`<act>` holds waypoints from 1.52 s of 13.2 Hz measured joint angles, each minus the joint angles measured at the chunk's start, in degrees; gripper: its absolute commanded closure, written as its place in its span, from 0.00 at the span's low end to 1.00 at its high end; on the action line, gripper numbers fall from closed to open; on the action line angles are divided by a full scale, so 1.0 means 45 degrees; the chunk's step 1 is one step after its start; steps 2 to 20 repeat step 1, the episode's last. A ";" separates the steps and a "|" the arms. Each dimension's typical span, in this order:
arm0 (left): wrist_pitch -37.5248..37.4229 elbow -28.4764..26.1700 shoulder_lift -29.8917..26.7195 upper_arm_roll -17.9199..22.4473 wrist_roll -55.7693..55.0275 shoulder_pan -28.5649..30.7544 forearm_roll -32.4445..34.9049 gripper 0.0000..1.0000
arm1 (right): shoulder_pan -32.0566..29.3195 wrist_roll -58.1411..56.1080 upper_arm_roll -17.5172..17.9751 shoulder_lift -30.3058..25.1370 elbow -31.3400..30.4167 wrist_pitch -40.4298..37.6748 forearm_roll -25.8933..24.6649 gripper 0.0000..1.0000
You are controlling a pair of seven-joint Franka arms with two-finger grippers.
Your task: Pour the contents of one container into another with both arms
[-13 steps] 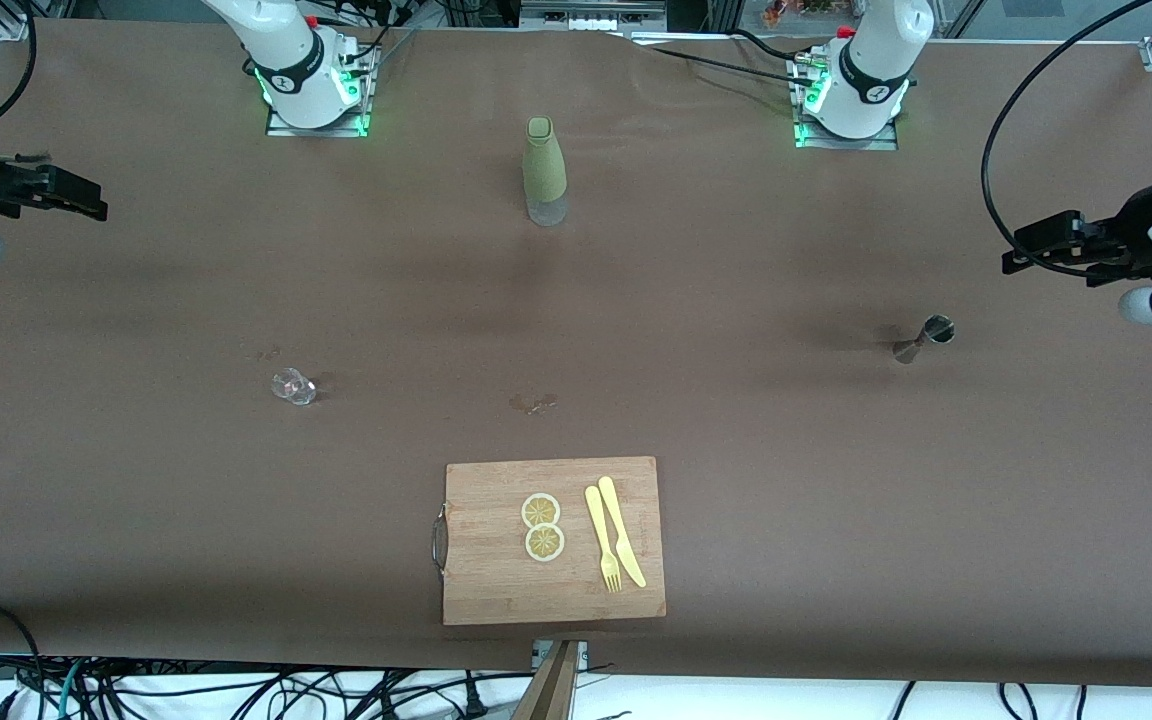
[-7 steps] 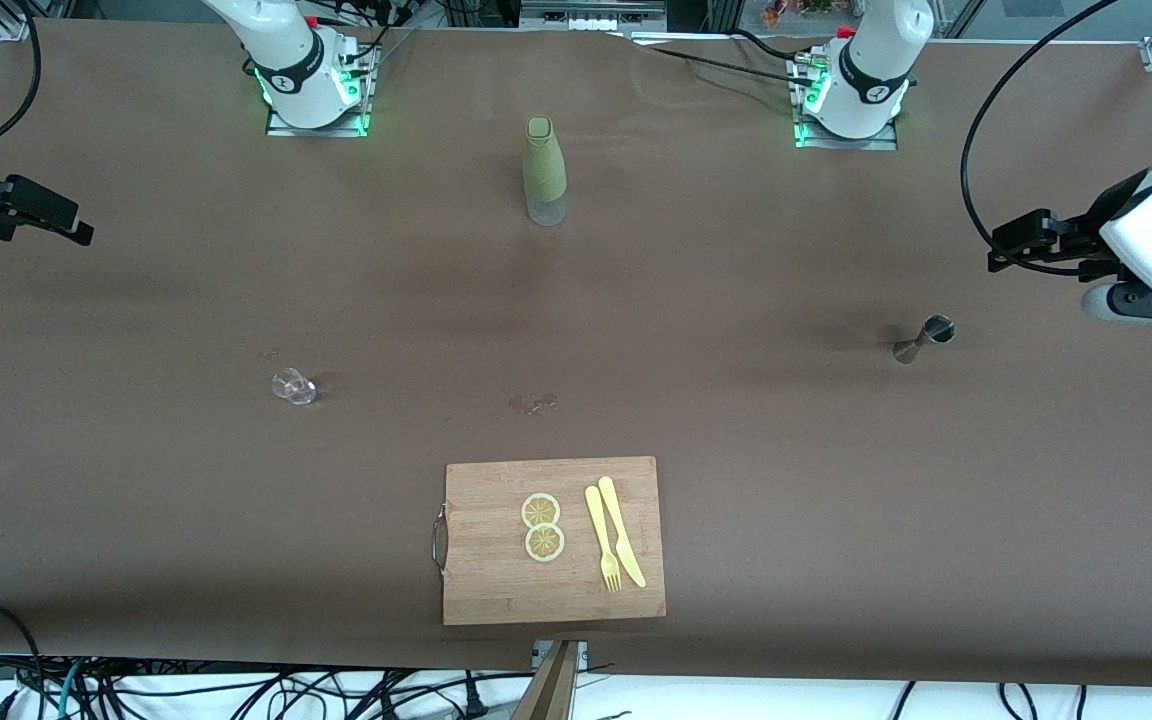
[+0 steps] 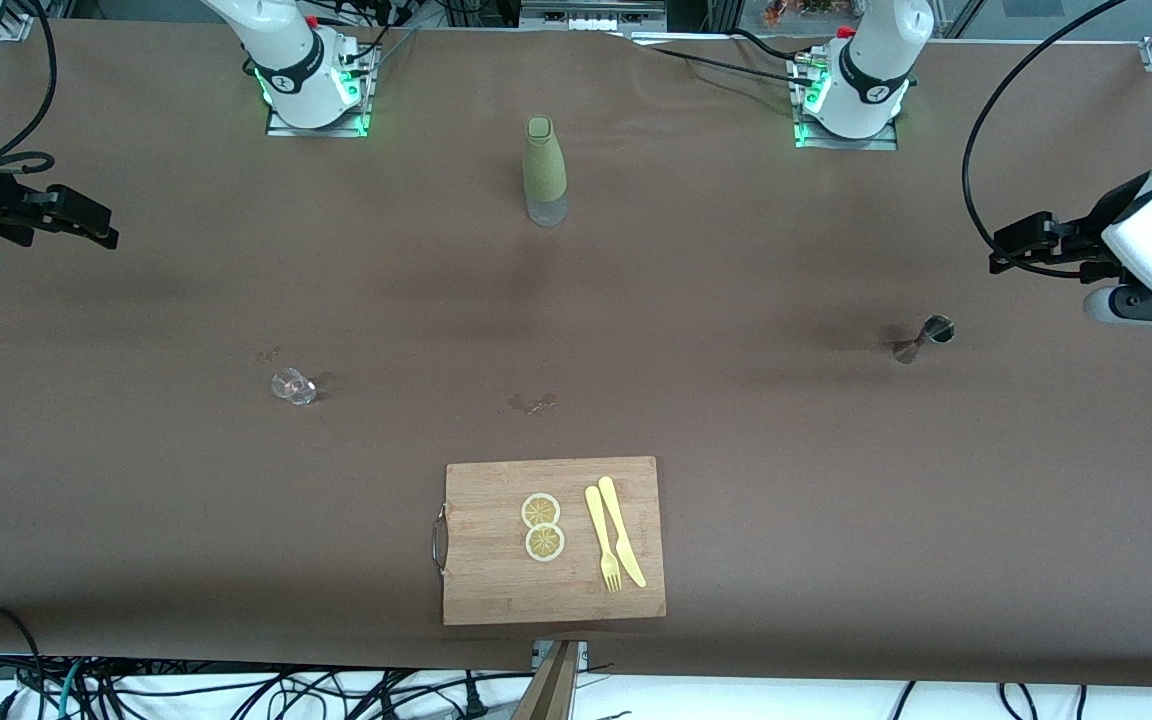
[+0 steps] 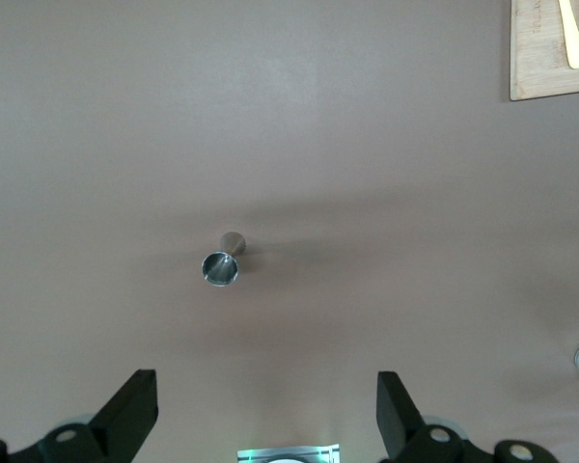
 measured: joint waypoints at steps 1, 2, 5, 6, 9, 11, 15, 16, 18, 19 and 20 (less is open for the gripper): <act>0.0000 0.0000 0.0009 0.0000 0.0000 0.0000 0.0000 0.00 | 0.0000 0.0000 -0.0001 0.0000 0.0000 0.0000 -0.0004 0.00; 0.0000 0.0000 0.0009 0.0000 0.0000 0.0000 0.0000 0.00 | 0.0000 0.0000 -0.0001 0.0000 0.0000 0.0000 -0.0004 0.00; 0.0000 0.0000 0.0009 0.0000 0.0000 0.0000 0.0000 0.00 | 0.0000 0.0000 -0.0001 0.0000 0.0000 0.0000 -0.0004 0.00; 0.0000 0.0000 0.0009 0.0000 0.0000 0.0000 0.0000 0.00 | 0.0000 0.0000 -0.0001 0.0000 0.0000 0.0000 -0.0004 0.00; 0.0000 0.0000 0.0009 0.0000 0.0000 0.0000 0.0000 0.00 | 0.0000 0.0000 -0.0001 0.0000 0.0000 0.0000 -0.0004 0.00; 0.0000 0.0000 0.0009 0.0000 0.0000 0.0000 0.0000 0.00 | 0.0000 0.0000 -0.0001 0.0000 0.0000 0.0000 -0.0004 0.00; 0.0000 0.0000 0.0009 0.0000 0.0000 0.0000 0.0000 0.00 | 0.0000 0.0000 -0.0001 0.0000 0.0000 0.0000 -0.0004 0.00; 0.0000 0.0000 0.0009 0.0000 0.0000 0.0000 0.0000 0.00 | 0.0000 0.0000 -0.0001 0.0000 0.0000 0.0000 -0.0004 0.00; 0.0000 0.0000 0.0009 0.0000 0.0000 0.0000 0.0000 0.00 | 0.0000 0.0000 -0.0001 0.0000 0.0000 0.0000 -0.0004 0.00; 0.0000 0.0000 0.0009 0.0000 0.0000 0.0000 0.0000 0.00 | 0.0000 0.0000 -0.0001 0.0000 0.0000 0.0000 -0.0004 0.00; 0.0000 0.0000 0.0009 0.0000 0.0000 0.0000 0.0000 0.00 | 0.0000 0.0000 -0.0001 0.0000 0.0000 0.0000 -0.0004 0.00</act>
